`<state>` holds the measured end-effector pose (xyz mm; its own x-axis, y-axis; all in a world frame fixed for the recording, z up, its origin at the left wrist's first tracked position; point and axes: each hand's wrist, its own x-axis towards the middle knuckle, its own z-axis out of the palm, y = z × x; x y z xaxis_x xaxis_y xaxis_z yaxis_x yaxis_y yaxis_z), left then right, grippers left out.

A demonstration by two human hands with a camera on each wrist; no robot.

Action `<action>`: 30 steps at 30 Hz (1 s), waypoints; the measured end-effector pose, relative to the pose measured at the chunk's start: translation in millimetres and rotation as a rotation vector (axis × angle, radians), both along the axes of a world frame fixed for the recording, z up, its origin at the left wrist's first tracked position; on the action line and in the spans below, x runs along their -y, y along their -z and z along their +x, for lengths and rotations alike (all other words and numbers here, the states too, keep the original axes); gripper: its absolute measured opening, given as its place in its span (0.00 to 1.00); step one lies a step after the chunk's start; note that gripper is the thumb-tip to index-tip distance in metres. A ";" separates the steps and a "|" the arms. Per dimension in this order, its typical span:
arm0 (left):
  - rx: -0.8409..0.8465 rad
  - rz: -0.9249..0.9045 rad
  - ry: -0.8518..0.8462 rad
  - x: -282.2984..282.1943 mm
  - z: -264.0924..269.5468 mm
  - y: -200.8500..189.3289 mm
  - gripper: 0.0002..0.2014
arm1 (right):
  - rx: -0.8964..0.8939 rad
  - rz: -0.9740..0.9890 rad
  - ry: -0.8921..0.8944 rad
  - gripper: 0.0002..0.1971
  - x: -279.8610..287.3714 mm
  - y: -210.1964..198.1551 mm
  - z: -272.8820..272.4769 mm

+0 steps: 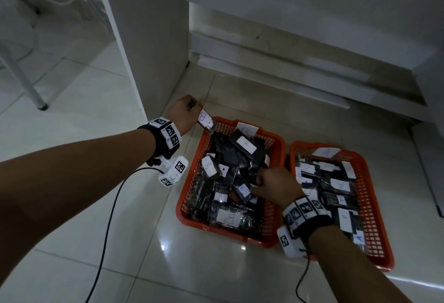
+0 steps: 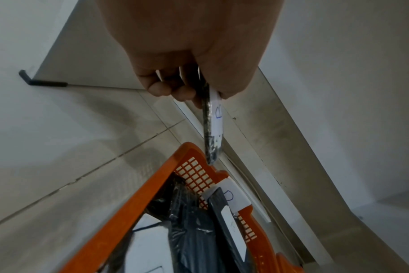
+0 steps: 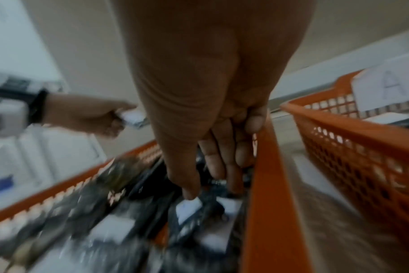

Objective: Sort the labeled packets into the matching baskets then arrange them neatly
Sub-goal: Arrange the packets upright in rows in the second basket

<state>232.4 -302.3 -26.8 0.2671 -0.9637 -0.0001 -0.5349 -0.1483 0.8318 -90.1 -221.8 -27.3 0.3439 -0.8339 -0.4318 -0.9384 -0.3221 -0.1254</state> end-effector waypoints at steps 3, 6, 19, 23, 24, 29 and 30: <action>0.009 0.006 0.020 1.0 -12.0 -5.0 0.15 | -0.117 -0.094 -0.101 0.19 -8.7 10.9 12.1; 0.009 -0.013 0.064 1.2 -23.4 -5.6 0.15 | -0.100 -0.096 -0.029 0.20 -13.5 21.2 19.9; -0.010 -0.039 0.003 -0.1 -10.8 -7.6 0.17 | 0.035 -0.052 0.005 0.06 33.8 -9.8 -23.6; 0.018 -0.028 0.027 -1.5 -14.6 -8.6 0.16 | 0.176 0.097 0.058 0.09 38.8 -29.0 -30.0; 0.028 -0.022 0.033 -2.2 -15.6 -8.3 0.16 | 0.184 0.122 0.070 0.10 36.2 -31.6 -28.2; 0.028 -0.029 0.033 -3.3 -19.3 -7.1 0.15 | 0.199 0.166 0.229 0.04 13.0 -17.9 -7.7; 0.031 -0.034 0.029 -2.7 -19.9 -7.0 0.16 | 0.199 0.155 0.249 0.04 8.6 -13.9 -2.8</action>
<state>212.6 -299.6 -19.8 0.2389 -0.9702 0.0405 -0.5638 -0.1046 0.8193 -93.0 -230.4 -13.4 0.2279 -0.8327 -0.5046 -0.9381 -0.0490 -0.3429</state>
